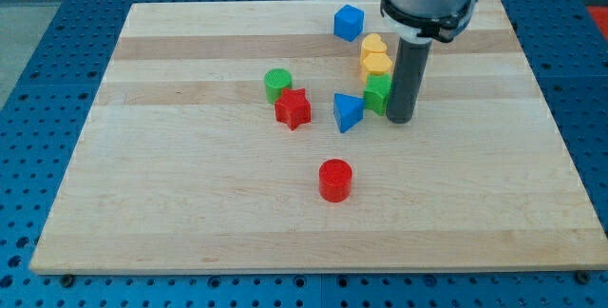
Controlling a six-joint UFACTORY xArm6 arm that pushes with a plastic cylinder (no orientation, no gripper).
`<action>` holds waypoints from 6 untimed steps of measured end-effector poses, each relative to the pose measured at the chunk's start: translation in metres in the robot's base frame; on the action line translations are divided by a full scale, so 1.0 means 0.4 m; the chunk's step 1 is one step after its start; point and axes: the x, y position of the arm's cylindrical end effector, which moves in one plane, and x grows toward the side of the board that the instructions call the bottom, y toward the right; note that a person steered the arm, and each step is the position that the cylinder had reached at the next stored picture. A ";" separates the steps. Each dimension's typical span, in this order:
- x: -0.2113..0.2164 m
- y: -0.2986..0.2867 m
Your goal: Move your arm towards the green circle
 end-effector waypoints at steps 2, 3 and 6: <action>0.149 -0.074; 0.148 -0.198; 0.119 -0.467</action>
